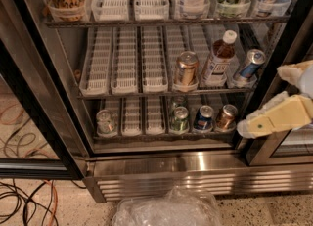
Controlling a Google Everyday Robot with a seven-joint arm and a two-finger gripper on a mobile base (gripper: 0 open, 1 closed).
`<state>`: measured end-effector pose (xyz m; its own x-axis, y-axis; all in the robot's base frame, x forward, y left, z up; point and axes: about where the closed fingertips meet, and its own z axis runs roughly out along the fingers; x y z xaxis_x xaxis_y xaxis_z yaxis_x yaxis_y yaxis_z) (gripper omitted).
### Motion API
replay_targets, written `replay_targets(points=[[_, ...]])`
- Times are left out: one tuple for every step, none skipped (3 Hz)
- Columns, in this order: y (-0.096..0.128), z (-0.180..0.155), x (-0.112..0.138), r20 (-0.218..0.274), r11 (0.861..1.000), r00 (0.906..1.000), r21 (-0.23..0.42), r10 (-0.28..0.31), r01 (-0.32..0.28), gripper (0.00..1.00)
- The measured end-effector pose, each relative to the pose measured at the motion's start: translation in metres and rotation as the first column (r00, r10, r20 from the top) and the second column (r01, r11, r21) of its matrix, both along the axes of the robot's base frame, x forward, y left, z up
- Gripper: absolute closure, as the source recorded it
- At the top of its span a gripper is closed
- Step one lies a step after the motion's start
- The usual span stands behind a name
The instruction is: Pick green can from top shelf of fridge
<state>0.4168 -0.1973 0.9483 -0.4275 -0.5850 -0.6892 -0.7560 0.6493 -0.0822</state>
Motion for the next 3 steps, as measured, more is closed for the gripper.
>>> replay_targets(points=[[-0.009,0.009,0.013,0.055,0.971,0.9824,0.171,-0.179,0.167,0.0],[-0.015,0.024,0.028,0.117,0.957,0.9648,0.2,-0.235,0.209,0.0],[-0.01,0.024,0.026,0.128,0.953,0.9603,0.207,-0.248,0.219,0.0]])
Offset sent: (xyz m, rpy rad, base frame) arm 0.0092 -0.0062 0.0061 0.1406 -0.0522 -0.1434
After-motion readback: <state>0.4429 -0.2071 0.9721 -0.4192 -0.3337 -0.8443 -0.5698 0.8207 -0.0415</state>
